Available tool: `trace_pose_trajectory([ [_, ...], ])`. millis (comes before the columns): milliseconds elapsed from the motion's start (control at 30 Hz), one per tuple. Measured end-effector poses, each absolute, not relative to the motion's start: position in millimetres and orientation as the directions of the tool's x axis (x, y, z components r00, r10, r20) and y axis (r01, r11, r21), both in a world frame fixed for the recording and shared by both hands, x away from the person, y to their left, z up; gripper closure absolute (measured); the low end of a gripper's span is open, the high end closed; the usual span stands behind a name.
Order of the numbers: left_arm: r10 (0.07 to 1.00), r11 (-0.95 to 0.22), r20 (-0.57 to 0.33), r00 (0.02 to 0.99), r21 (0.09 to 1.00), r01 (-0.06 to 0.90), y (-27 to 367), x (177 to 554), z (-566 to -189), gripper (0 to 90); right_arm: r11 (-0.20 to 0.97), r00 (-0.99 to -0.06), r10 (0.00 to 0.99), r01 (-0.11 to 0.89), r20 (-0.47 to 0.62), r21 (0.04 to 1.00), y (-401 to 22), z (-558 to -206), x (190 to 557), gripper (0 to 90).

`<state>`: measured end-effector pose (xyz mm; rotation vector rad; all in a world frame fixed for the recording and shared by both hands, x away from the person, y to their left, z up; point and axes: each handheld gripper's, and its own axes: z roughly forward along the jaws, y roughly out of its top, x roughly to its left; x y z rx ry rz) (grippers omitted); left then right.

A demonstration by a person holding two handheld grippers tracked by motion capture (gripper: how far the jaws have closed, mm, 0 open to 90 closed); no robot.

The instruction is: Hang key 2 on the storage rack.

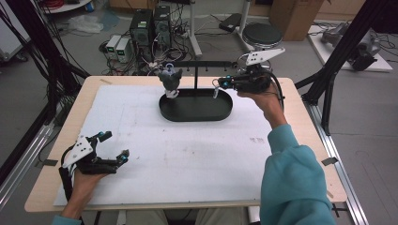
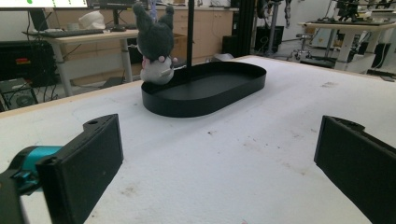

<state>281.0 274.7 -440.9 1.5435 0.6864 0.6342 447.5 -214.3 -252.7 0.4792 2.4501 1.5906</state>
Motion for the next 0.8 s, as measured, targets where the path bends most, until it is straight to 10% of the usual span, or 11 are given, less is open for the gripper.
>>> trace_pose_trajectory([
  [800,0.778,-0.009,-0.008,0.628,1.0,0.025,276,274,-456,1.7,0.426,-0.914,0.405,0.205,0.017,0.881,-199,-242,497,89.1],
])
